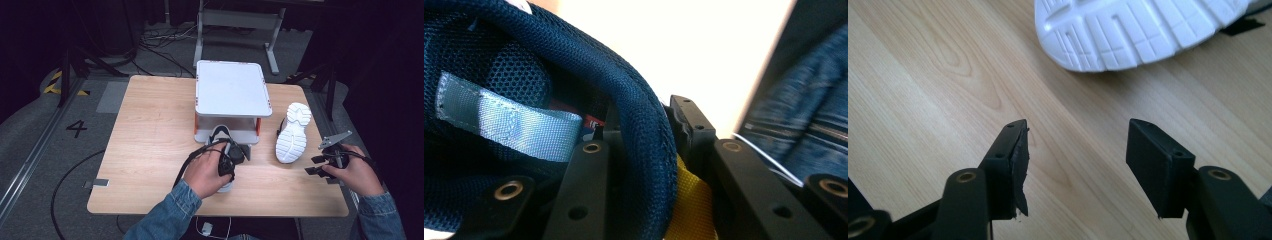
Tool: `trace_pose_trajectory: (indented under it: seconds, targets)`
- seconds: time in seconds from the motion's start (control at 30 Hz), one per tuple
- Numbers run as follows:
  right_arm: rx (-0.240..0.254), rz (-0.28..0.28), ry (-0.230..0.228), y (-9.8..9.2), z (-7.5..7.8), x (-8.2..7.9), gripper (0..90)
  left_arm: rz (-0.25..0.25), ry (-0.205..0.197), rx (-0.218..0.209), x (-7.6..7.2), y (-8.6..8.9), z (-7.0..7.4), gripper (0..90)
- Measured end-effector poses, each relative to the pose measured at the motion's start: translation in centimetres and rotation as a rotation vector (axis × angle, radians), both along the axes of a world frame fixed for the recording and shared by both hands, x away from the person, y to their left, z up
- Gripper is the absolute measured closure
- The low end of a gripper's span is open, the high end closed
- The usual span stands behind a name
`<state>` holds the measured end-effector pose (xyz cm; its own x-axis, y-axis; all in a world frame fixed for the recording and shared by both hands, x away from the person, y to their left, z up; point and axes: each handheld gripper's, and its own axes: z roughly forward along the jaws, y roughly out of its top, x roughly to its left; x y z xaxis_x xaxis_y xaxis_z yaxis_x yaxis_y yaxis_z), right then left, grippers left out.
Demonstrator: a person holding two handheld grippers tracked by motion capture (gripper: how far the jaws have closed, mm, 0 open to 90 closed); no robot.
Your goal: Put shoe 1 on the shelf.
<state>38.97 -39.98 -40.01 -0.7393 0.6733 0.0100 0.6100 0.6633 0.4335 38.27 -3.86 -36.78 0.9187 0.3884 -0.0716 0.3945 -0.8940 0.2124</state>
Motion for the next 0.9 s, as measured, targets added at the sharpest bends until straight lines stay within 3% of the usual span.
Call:
trace_pose_trajectory:
  seconds: [0.13,0.17,0.4,0.5,0.57,0.6,0.63,0.67,0.7,0.9]
  targets:
    - [0.000,-0.016,-0.005,-0.3,0.0,-0.5,43.2,0.014,-0.055,-0.014,2.3,1.0,-0.1,71.8]
    - [0.000,-0.018,-0.002,-0.4,0.0,-0.7,43.2,-0.005,-0.072,-0.014,3.0,1.3,-0.5,71.5]
    - [-0.015,-0.037,0.009,-1.1,-0.5,-2.0,43.2,-0.035,-0.047,-0.002,6.6,2.0,-2.7,69.5]
    - [-0.017,-0.041,0.014,-1.2,-0.7,-2.4,43.2,-0.036,-0.062,-0.014,7.3,2.4,-3.2,68.2]
    - [-0.018,-0.043,0.015,-1.3,-0.7,-2.5,43.2,-0.016,-0.078,-0.025,7.3,2.7,-3.1,64.6]
    - [-0.018,-0.043,0.015,-1.3,-0.7,-2.5,43.2,-0.016,-0.078,-0.025,7.3,2.7,-3.1,57.6]
    - [-0.019,-0.043,0.015,-1.4,-0.7,-2.5,43.1,0.047,-0.112,-0.053,7.1,3.1,-2.5,51.2]
    - [-0.019,-0.042,0.015,-1.3,-0.7,-2.5,43.1,0.047,-0.112,-0.053,7.1,3.1,-2.5,46.9]
    - [-0.021,-0.039,0.014,-1.2,-0.7,-2.4,43.1,0.074,-0.151,-0.082,6.5,3.6,-1.6,43.9]
    - [-0.018,-0.008,0.010,-0.3,-0.5,-2.0,42.8,0.135,-0.183,-0.114,4.1,5.2,0.9,48.1]
